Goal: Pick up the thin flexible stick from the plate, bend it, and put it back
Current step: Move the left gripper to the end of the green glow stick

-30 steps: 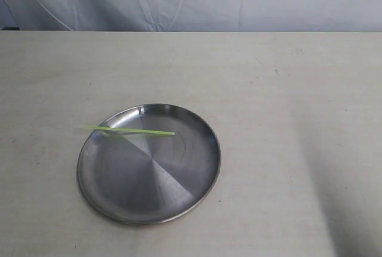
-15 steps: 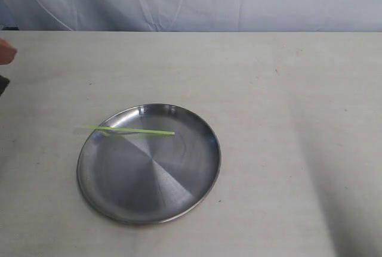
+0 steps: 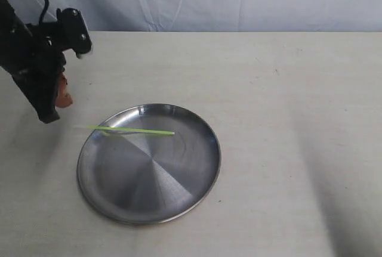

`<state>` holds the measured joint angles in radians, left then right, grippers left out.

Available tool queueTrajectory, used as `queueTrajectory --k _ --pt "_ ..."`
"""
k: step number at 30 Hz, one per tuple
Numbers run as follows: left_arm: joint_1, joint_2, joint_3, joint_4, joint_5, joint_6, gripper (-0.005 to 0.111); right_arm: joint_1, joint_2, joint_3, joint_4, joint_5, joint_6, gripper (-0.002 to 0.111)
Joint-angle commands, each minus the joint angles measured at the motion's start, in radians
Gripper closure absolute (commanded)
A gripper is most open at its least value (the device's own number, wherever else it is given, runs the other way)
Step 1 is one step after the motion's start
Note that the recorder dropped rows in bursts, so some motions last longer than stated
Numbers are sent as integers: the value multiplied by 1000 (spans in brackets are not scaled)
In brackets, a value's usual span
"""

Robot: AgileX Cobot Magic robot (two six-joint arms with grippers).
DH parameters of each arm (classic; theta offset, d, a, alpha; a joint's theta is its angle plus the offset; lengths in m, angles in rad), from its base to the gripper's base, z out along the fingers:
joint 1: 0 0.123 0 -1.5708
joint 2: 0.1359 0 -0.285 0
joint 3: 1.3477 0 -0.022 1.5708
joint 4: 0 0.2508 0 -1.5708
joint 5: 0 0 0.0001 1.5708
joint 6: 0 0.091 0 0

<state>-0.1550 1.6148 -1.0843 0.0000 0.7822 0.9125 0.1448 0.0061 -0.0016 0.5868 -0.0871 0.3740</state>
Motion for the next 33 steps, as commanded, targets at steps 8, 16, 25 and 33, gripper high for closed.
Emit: queueTrajectory --k 8,16,25,33 --pt "-6 62 -7 30 -37 368 59 -5 -6 2 -28 34 -6 109" --pt "-6 120 0 -17 2 461 59 -5 -6 2 -28 34 -6 109" --pt "-6 178 0 -25 -2 538 59 -5 -6 2 -28 51 -6 109" --pt "-6 224 0 -32 -73 545 59 -5 -6 2 -28 51 -6 109"
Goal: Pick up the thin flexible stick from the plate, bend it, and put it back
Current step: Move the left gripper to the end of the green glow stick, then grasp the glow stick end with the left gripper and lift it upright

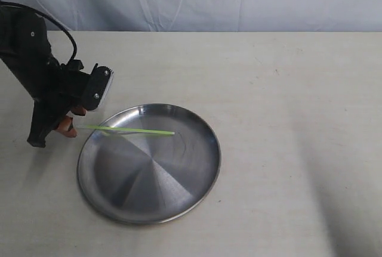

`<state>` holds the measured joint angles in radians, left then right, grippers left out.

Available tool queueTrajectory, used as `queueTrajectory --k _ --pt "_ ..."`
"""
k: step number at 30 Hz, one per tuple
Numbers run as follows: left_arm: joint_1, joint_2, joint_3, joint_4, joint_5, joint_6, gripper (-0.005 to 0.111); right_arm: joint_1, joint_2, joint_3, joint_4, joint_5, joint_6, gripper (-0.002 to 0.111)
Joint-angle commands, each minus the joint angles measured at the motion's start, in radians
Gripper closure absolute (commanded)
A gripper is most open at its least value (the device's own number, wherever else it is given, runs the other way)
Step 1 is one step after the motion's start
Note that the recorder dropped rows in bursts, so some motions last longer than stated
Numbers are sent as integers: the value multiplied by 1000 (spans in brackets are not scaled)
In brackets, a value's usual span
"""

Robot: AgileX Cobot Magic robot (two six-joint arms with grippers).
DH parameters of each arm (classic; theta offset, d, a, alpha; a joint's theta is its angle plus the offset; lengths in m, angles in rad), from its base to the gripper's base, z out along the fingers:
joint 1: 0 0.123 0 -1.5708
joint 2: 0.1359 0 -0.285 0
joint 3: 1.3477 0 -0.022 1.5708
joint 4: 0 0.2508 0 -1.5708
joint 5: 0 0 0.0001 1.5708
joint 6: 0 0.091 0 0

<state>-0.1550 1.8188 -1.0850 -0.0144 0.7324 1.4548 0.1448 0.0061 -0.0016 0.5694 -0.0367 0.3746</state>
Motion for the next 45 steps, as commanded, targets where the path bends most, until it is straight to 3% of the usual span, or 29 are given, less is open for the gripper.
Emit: queueTrajectory --k 1,12,13,16,18,29,35,40,45 --pt "-6 29 0 -15 -28 2 59 -5 -6 2 -11 0 -7 109" --pt "-6 94 0 -8 -102 1 62 -5 -6 2 -11 0 -7 109" --pt "-6 94 0 -10 -104 -1 66 -5 -6 2 -11 0 -7 109" --pt "-6 94 0 -16 -104 -10 96 -5 -6 2 -11 -5 -7 109" --pt "-6 94 0 -16 -104 -10 107 -5 -6 2 -11 -5 -7 109" --pt "-6 64 0 -16 -104 -115 107 -5 -6 2 -11 -5 -7 109" --pt "-6 -33 0 -23 -93 -277 107 -5 -6 2 -11 -5 -7 109" --pt "-6 -101 0 -165 -13 -365 107 -5 -6 2 -11 0 -7 109" --pt "-8 -131 0 -362 168 -411 107 -5 -6 2 -11 2 -7 109"
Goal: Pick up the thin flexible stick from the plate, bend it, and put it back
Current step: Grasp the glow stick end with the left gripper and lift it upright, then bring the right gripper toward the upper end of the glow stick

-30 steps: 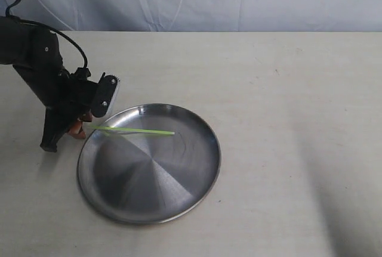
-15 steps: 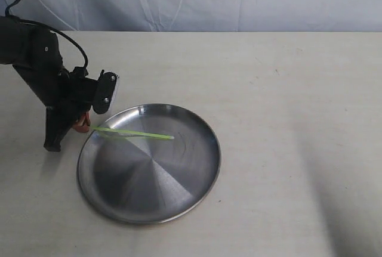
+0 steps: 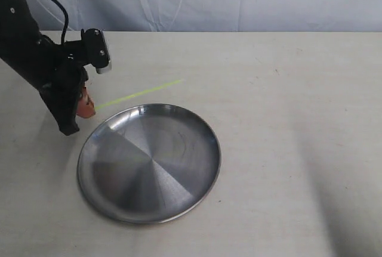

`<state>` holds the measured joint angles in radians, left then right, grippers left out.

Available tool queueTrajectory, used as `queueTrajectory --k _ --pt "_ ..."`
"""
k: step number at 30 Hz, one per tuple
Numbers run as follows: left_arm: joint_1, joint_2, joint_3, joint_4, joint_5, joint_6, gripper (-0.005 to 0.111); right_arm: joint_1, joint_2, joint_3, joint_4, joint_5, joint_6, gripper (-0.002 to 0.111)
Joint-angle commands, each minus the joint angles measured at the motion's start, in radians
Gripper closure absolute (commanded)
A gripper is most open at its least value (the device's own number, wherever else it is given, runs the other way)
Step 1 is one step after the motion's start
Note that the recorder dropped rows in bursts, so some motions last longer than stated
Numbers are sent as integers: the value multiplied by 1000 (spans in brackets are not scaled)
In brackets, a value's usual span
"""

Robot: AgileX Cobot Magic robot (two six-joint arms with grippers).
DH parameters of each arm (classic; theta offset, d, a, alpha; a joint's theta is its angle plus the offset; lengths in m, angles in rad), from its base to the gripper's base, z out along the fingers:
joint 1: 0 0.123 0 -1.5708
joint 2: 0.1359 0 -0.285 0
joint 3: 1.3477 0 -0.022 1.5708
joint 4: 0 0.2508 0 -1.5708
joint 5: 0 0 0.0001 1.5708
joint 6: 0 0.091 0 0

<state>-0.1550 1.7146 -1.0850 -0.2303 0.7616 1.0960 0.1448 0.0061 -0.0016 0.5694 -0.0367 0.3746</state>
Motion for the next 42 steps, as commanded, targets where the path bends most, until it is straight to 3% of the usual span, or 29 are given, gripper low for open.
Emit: queueTrajectory --k 1,5,11,17,19,21,23,25,33,42 --pt "-8 -26 0 -177 183 -77 107 -5 -6 2 -11 5 -7 109" --pt "-8 -26 0 -367 299 -115 107 -5 -6 -26 -22 139 -7 109" --pt "-8 -26 0 -752 326 -106 107 -5 -6 -165 -29 292 -69 109" --pt "-8 -26 0 -976 460 -43 107 -5 91 -312 -23 383 -183 108" --pt "-8 -26 12 -1040 460 -2 107 -5 160 -349 -9 414 -228 100" --pt "-8 -31 39 -1112 460 22 107 -5 234 -378 30 446 -268 84" --pt "-8 -32 79 -1149 460 61 107 -5 323 -401 105 453 -324 68" --pt "-8 -35 121 -1153 460 90 107 -5 405 -419 182 447 -408 61" --pt "-8 -35 305 -1233 460 222 107 -5 746 -493 624 503 -879 60" --pt "-46 -45 352 -1285 460 257 107 -3 1035 -589 997 686 -1287 60"
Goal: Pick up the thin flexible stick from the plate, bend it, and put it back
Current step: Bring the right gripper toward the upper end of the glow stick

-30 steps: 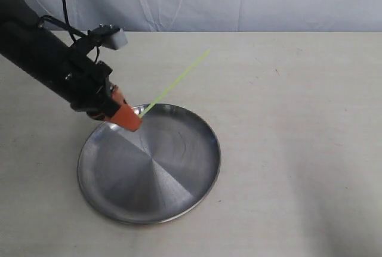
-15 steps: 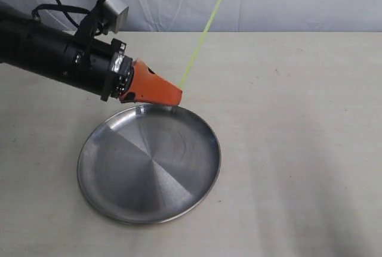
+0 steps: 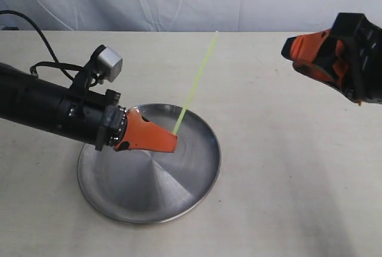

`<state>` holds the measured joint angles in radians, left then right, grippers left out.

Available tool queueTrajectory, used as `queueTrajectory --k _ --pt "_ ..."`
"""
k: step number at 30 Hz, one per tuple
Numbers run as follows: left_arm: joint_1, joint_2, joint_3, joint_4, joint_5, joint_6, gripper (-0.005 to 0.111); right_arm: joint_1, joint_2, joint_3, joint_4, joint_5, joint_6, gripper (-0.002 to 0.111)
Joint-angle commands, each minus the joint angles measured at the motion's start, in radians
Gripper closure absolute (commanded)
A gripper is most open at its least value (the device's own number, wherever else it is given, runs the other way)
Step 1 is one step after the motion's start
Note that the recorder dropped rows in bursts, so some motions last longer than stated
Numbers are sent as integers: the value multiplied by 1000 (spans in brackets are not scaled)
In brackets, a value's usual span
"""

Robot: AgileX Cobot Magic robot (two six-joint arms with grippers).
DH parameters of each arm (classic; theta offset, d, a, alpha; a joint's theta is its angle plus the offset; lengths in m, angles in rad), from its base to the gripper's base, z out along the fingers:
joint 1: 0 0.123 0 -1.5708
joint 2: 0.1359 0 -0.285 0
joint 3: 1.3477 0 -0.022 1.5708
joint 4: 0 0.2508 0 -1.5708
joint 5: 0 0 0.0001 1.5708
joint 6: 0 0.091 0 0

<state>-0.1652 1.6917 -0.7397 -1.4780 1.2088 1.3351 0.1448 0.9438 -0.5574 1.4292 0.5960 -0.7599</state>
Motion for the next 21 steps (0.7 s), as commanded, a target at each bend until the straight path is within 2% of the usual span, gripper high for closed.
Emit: queueTrajectory --k 1,7,11,21 --pt "-50 -26 7 -42 12 28 107 -3 120 -42 156 58 -172 60" --pt "-107 -34 7 -77 12 47 107 -3 219 -66 237 153 -259 60" --pt "-111 -34 7 -86 12 61 107 12 249 -66 293 202 -315 60" --pt "-129 -34 7 -92 12 84 107 188 289 -76 315 40 -392 60"
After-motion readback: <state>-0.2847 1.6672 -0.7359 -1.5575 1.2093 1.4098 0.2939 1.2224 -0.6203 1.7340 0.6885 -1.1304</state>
